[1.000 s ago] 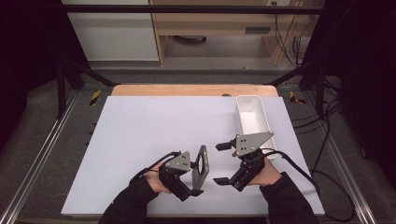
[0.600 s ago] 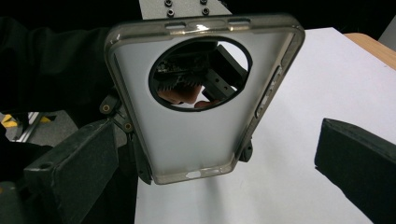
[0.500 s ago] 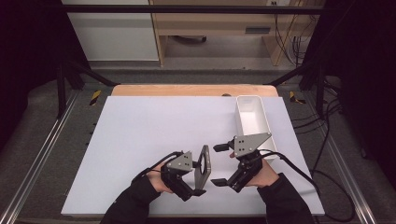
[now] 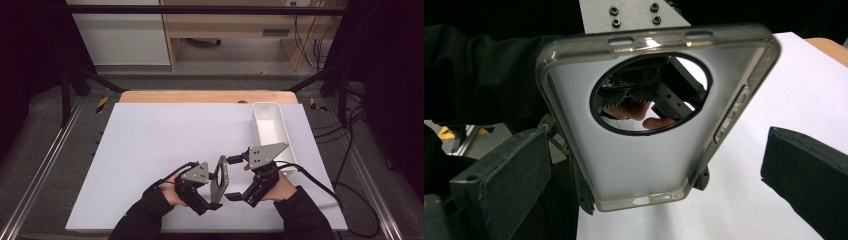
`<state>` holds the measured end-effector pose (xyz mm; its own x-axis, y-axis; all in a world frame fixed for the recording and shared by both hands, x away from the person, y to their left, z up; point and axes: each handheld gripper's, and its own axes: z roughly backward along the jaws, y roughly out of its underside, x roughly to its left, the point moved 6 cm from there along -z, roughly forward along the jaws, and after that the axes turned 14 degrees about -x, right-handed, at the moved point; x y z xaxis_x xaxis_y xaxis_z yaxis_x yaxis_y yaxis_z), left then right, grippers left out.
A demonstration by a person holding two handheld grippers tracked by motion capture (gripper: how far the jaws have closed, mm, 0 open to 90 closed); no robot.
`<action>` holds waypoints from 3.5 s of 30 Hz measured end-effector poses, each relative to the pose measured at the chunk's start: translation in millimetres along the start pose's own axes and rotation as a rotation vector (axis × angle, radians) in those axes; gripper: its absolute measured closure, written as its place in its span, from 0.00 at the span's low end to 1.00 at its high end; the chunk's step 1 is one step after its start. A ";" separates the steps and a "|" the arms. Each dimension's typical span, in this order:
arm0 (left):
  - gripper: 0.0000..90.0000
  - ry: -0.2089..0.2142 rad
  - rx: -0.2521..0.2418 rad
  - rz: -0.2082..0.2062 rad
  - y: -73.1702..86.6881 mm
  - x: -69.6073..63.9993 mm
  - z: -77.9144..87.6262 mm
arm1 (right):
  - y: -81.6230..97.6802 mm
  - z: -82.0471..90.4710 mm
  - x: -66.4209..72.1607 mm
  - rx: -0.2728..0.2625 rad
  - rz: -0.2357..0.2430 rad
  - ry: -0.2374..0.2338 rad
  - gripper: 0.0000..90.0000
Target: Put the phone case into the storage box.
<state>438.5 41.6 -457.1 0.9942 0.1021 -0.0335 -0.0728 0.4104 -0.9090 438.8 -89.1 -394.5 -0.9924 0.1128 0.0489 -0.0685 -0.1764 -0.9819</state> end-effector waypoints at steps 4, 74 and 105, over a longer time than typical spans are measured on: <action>0.13 0.007 -0.001 0.000 -0.7 -0.3 -2.2 | -0.4 -1.6 -0.1 -0.010 -0.004 -0.008 0.00; 0.13 0.097 0.059 -0.026 8.0 -10.1 -9.3 | 3.8 -2.6 6.8 0.042 0.030 -0.119 0.14; 0.07 -0.013 -0.017 0.027 9.2 0.2 30.9 | -6.4 10.3 0.3 0.031 0.022 -0.067 0.14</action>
<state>435.6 73.4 -452.6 0.9908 0.1249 -0.0526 -0.0980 0.3921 -0.9147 437.9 -98.0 -386.3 -0.9983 0.0433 0.0401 -0.0483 -0.2086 -0.9768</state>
